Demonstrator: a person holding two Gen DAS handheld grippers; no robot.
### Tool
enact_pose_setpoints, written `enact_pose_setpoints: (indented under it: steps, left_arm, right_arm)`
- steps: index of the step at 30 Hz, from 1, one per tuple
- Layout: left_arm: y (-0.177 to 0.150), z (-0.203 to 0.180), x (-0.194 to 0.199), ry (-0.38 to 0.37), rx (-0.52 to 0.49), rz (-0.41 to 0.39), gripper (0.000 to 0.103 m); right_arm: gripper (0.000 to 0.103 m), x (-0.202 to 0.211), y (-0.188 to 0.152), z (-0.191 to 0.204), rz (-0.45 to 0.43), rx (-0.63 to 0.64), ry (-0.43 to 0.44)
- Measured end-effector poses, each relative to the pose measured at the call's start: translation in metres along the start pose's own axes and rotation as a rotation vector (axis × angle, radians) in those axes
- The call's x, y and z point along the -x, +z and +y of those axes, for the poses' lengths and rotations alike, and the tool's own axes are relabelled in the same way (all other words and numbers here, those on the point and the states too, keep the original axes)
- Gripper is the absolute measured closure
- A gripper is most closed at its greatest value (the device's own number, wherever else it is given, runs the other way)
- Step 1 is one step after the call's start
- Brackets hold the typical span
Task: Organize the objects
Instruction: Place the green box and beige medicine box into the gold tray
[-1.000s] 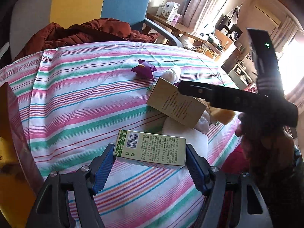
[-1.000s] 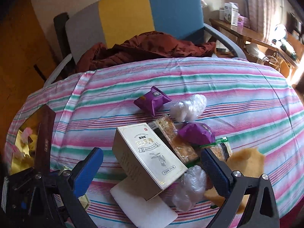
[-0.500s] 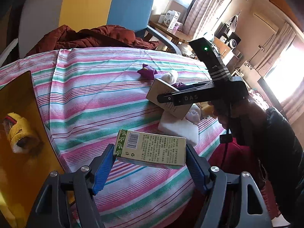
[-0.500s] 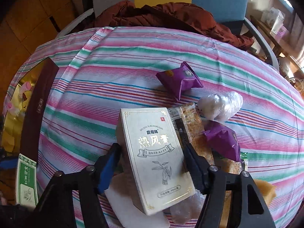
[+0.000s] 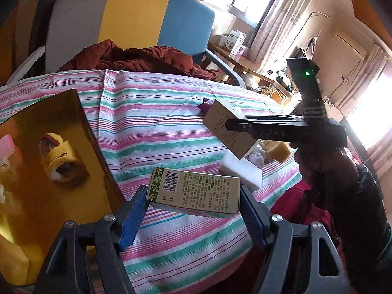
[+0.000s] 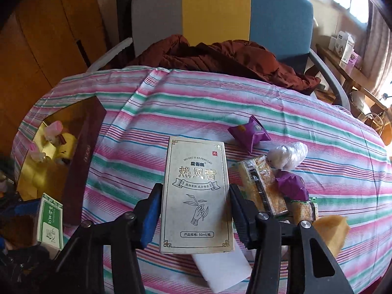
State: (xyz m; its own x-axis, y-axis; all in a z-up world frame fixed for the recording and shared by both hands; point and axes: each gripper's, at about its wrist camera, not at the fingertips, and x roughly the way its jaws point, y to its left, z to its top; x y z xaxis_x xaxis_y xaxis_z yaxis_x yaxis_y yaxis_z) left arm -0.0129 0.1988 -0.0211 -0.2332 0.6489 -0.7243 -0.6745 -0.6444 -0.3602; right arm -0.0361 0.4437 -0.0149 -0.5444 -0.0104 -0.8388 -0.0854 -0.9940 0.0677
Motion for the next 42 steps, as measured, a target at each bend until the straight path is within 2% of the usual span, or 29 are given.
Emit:
enact_pose_setpoints:
  steps: [11,17,22,28,35,38,42]
  left_arm:
    - [-0.019,0.083,0.074,0.129,0.194,-0.127,0.029]
    - [-0.037,0.133,0.115,0.237,0.301,-0.196,0.029]
    - [-0.050,0.169,0.138,0.317,0.361,-0.223,0.029]
    - [-0.051,0.202,0.146,0.390,0.403,-0.232,0.029]
    - [-0.052,0.227,0.130,0.488,0.431,-0.178,0.027]
    - [-0.055,0.233,0.125,0.486,0.448,-0.172,0.020]
    - [-0.061,0.237,0.120,0.491,0.453,-0.145,0.020]
  right_arm:
    - [0.050,0.024,0.007,0.103,-0.107,0.078,0.173]
    - [0.049,0.024,0.007,0.169,-0.109,0.161,0.284]
    - [0.049,0.017,0.003,0.216,-0.086,0.219,0.333]
    - [0.049,-0.008,0.002,0.256,-0.031,0.216,0.326]
    - [0.047,-0.039,0.023,0.281,0.016,0.133,0.339]
    - [0.047,-0.051,0.032,0.286,0.030,0.069,0.392]
    - [0.047,-0.054,0.029,0.292,0.039,0.080,0.390]
